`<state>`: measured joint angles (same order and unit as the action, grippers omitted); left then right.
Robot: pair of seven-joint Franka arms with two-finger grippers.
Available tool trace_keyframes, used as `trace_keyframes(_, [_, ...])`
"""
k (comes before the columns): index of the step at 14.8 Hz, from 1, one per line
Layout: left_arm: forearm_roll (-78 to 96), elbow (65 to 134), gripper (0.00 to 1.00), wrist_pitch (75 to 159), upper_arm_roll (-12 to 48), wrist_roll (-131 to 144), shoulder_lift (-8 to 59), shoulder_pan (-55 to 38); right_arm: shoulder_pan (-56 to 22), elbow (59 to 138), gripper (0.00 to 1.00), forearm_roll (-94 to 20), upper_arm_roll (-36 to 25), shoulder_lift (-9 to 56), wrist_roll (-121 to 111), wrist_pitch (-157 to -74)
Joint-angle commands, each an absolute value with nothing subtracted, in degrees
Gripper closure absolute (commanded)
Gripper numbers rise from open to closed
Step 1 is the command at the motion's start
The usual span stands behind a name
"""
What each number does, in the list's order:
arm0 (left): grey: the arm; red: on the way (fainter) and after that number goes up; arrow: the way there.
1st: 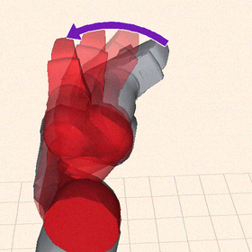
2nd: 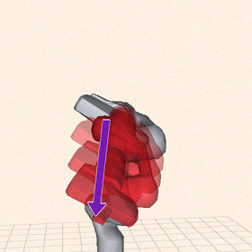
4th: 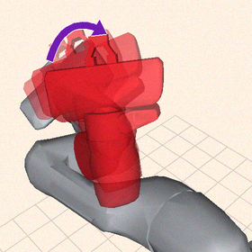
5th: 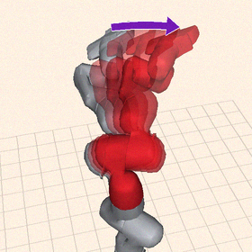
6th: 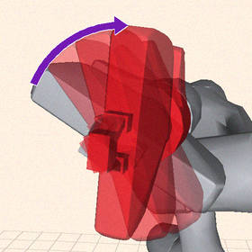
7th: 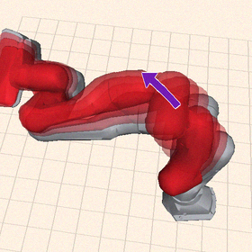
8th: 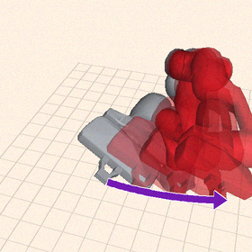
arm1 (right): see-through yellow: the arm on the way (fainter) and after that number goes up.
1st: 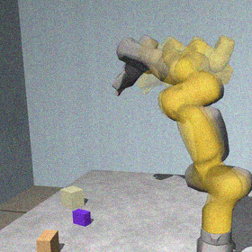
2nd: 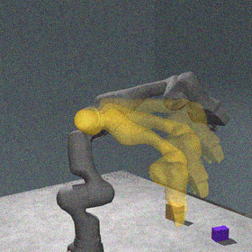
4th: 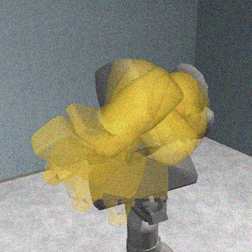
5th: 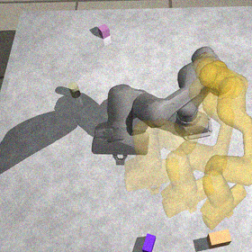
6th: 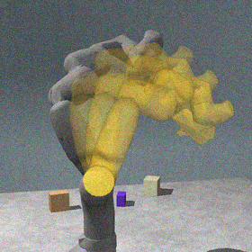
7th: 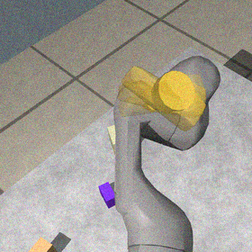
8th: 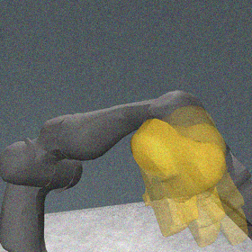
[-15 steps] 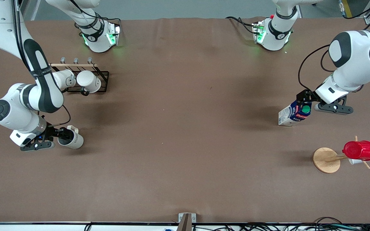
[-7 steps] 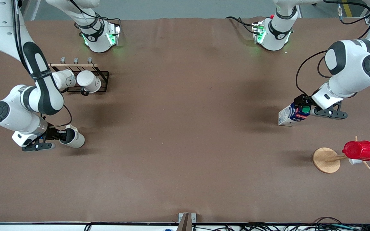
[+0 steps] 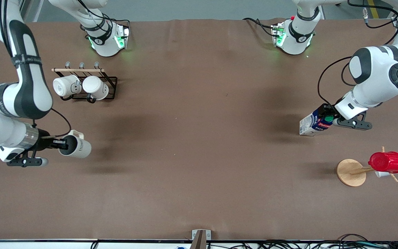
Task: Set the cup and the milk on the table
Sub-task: 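Carry the mug with the right gripper while the left gripper carries the carton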
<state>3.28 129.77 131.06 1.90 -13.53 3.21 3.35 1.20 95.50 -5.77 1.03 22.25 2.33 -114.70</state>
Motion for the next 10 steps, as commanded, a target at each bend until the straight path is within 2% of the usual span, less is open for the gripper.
trace_keyframes(1, [4.1, 129.9, 0.65, 131.7, 1.9, -15.2, 3.2, 4.0, 0.4, 95.4, 0.99, -5.7, 8.2, 22.0, 20.7, -115.0])
trace_keyframes(2, [4.1, 129.9, 0.74, 131.7, 1.9, -15.3, 3.1, 4.0, -0.7, 95.4, 0.99, -5.2, 10.5, 22.1, 26.2, -115.3])
trace_keyframes(5, [4.0, 129.9, 0.86, 131.6, 1.9, -15.4, 2.8, 4.0, -7.2, 95.4, 0.99, -1.7, 14.0, 22.4, 44.1, -119.3])
trace_keyframes(8, [4.0, 129.8, 0.91, 131.0, 2.0, -15.3, 2.0, 3.8, -17.6, 91.6, 0.99, 5.9, 14.2, 28.4, 61.1, -120.9])
trace_keyframes(10, [4.0, 129.0, 0.92, 130.3, 2.1, -15.4, 1.1, 3.7, -23.4, 88.8, 0.99, 6.6, 14.2, 33.5, 67.0, -123.0])
